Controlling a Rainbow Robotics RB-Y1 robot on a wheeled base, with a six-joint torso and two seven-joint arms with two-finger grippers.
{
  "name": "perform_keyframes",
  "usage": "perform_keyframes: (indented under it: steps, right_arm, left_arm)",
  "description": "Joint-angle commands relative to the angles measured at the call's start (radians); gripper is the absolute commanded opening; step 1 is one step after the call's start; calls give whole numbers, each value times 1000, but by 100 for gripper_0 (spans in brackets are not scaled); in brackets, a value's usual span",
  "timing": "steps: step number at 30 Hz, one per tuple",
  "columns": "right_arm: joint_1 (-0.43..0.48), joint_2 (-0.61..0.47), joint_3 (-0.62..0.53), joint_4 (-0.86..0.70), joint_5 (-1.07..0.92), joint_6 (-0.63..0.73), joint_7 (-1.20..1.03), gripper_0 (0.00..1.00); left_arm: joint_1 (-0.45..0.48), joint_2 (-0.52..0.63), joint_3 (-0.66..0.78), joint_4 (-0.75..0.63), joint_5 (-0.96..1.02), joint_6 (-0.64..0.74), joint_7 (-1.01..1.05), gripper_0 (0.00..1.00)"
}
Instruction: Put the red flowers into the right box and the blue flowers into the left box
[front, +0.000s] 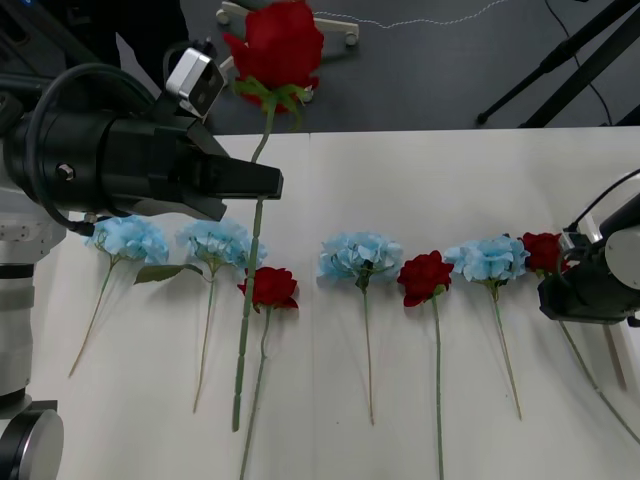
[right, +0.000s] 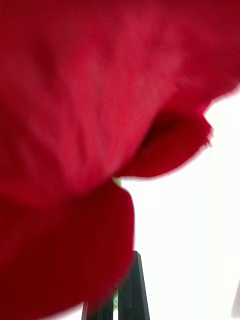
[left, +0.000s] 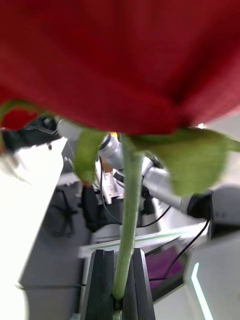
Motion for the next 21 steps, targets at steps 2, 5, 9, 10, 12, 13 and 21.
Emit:
perform_keyframes:
  steps: [2,5,9,10,12,13,21]
  right_arm:
    - [-14,-62,-109,-86,-75,75,-4,0]
    - [-16,-78,-164,-117,-100,106,-1,0]
    - [-16,-107,-237,-171,-101,159,12,0]
    - [-16,-111,-245,-180,-103,167,15,0]
    - [-19,-134,-265,-215,-115,186,21,0]
    - [-22,-147,-276,-224,-133,192,22,0]
    - [-40,-228,-340,-148,-152,232,41,0]
  left_arm:
    - [-69,-79,31,-14,23,18,-51,0]
    - [-81,-100,32,-14,21,1,-56,0]
    - [-85,-134,22,-14,-7,-31,-65,0]
    - [-85,-139,19,-14,-13,-36,-66,0]
    - [-85,-149,12,-14,-28,-48,-74,0]
    - [-83,-151,12,-14,-36,-51,-75,0]
    - [-78,-152,-7,-12,-66,-108,-94,0]
